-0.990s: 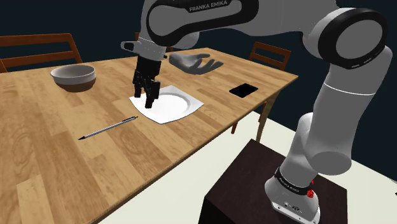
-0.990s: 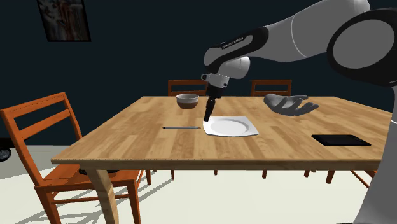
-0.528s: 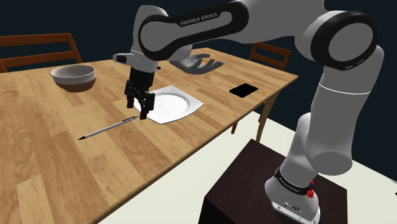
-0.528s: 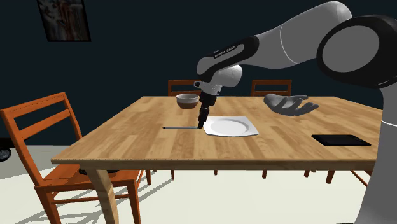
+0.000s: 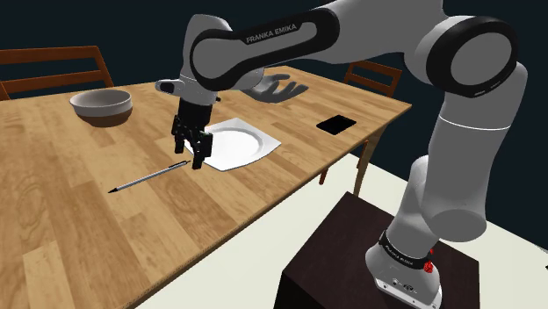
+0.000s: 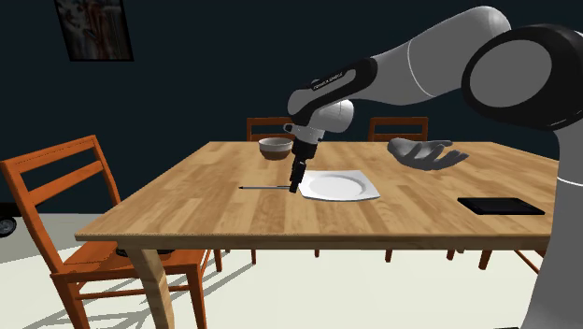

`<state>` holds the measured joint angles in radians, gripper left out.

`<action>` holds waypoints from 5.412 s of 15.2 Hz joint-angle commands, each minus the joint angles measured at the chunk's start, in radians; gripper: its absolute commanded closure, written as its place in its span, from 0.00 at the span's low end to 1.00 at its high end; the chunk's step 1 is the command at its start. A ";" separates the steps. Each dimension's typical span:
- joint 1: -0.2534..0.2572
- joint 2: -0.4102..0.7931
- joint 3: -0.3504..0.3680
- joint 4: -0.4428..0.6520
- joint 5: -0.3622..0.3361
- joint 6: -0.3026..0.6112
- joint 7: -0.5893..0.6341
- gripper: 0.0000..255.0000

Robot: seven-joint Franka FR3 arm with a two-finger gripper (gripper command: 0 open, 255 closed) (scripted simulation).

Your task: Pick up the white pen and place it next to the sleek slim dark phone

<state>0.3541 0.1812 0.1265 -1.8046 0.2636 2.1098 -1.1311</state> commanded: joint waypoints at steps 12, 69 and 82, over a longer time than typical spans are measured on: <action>0.000 0.000 0.000 0.000 0.000 0.000 0.000 1.00; -0.500 -0.039 -0.483 0.208 0.039 -0.515 -0.885 1.00; -0.536 0.023 -0.504 0.156 0.059 -0.426 -0.975 1.00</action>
<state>-0.1823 0.1371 -0.3800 -1.6246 0.3233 1.6676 -2.1020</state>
